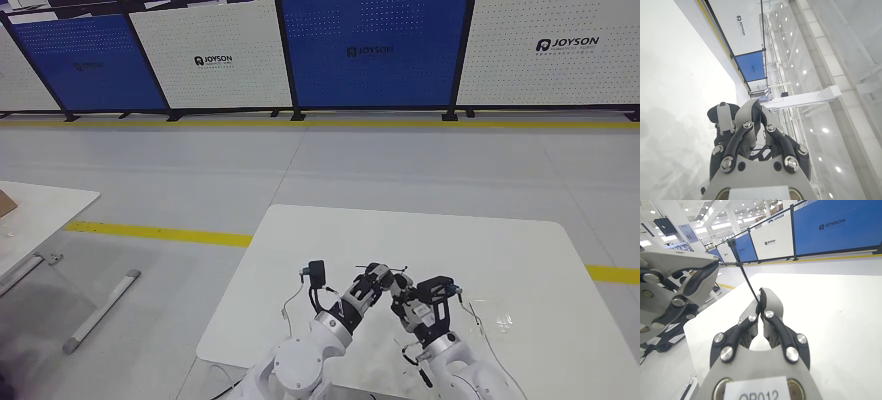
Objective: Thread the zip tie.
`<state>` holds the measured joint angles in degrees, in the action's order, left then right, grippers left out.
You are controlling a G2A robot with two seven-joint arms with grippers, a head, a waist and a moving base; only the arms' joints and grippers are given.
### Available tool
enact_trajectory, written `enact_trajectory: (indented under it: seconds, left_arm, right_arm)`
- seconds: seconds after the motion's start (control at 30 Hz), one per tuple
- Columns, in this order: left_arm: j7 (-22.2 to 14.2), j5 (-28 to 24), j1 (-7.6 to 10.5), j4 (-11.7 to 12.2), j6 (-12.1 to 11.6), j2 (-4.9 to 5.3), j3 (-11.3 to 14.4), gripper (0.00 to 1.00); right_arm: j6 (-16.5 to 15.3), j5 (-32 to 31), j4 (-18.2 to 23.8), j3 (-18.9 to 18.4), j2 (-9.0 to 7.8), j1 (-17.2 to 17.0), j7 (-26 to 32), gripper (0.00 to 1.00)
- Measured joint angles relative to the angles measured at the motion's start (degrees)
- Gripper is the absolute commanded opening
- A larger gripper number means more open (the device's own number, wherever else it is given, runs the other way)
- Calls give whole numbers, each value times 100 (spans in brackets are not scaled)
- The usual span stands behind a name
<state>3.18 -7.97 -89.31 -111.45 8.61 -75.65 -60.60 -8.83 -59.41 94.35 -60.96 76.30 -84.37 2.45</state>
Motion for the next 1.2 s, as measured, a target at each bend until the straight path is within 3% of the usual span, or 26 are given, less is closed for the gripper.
enact_trajectory:
  seconds: [0.4,0.53,0.57,0.6,0.67,0.8,1.2]
  left_arm:
    - [51,-169,-79,-80,-313,-3,-66,0]
    - [76,-165,-91,-63,-310,-2,-81,0]
    - [101,-173,-88,-50,-298,-3,-89,0]
    - [137,-193,-81,-35,-274,-6,-98,0]
    - [167,-213,-65,-19,-217,-9,-106,0]
    - [181,-200,-16,16,-60,-15,-86,0]
    - [183,-166,26,63,2,-28,-27,0]
  right_arm:
    - [-37,-67,-111,69,10,56,1,0]
    - [-57,31,-123,52,14,40,-47,0]
    - [-70,86,-130,32,13,31,-60,7]
    - [-94,150,-141,-1,10,19,-63,37]
    - [-168,207,-158,-41,0,0,-32,47]
    - [-406,169,-130,-77,-29,-46,39,47]
    - [-343,114,37,-70,-37,-64,39,44]
